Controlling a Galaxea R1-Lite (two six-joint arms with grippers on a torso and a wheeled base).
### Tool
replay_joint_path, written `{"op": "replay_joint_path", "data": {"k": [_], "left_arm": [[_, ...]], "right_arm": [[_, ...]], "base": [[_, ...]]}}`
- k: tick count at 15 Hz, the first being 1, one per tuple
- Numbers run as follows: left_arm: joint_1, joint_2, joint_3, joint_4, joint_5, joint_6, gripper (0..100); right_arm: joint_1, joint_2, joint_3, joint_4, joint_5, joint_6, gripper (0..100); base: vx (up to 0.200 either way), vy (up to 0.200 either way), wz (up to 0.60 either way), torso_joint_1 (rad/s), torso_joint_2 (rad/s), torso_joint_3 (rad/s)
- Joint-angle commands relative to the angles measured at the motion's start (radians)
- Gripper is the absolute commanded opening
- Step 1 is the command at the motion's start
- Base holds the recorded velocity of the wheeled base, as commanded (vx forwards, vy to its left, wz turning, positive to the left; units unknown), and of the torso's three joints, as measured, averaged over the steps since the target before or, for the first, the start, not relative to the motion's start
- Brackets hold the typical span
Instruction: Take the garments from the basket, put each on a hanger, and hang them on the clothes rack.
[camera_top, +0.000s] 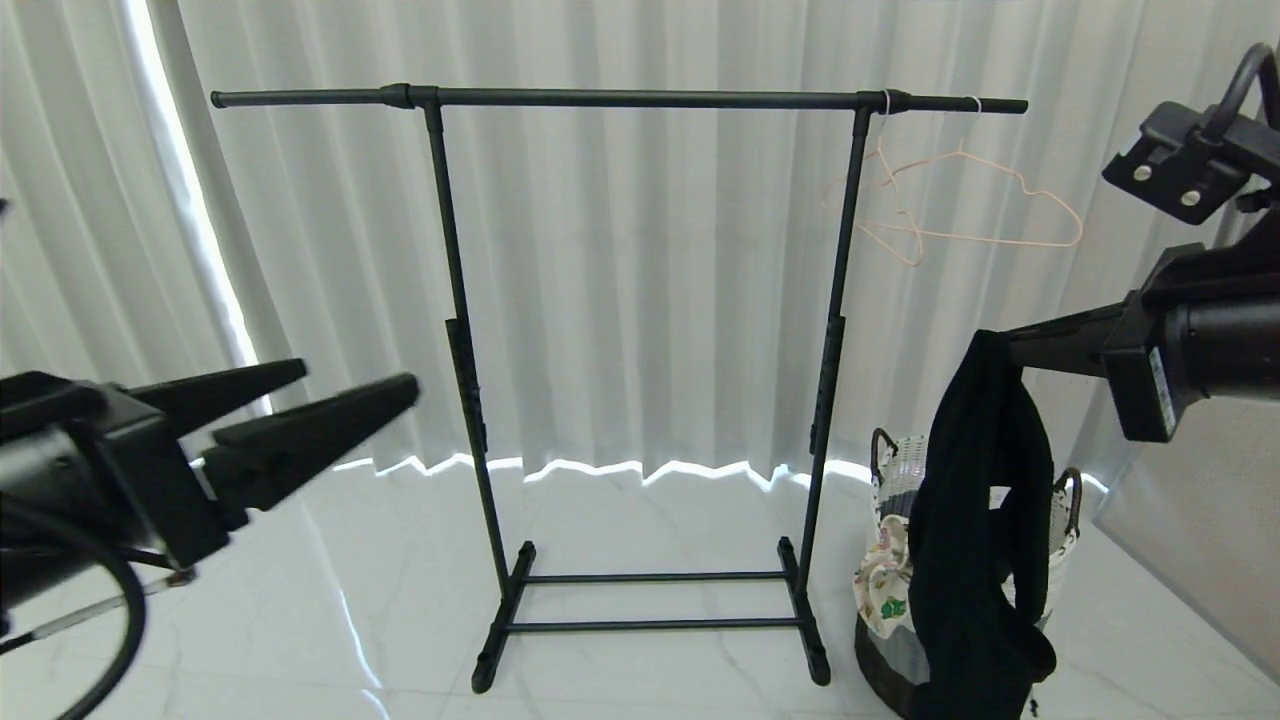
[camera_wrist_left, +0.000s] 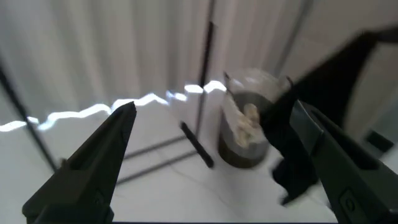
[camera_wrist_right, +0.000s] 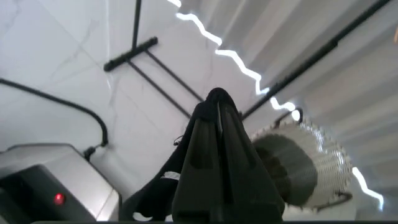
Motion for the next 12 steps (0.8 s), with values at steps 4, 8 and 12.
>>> {"op": "replay_joint_path", "data": {"k": [4, 8, 12], "left_arm": [[-0.459, 0.473, -0.184, -0.014, 0.265, -0.255, 100], [-0.527, 0.720, -0.338, -0.014, 0.182, -0.327, 100], [-0.404, 0.909, -0.453, -0.043, 0.147, -0.329, 100]], "right_arm": [[0.037, 0.079, -0.006, -0.134, 0.059, 0.016, 0], [0.075, 0.140, -0.066, -0.160, 0.083, 0.029, 0], [0.078, 0.188, -0.118, -0.173, 0.120, 0.029, 0]], "base": [[0.000, 0.000, 0.00, 0.000, 0.00, 0.000], [0.000, 0.000, 0.00, 0.000, 0.00, 0.000], [0.000, 0.000, 0.00, 0.000, 0.00, 0.000]]}}
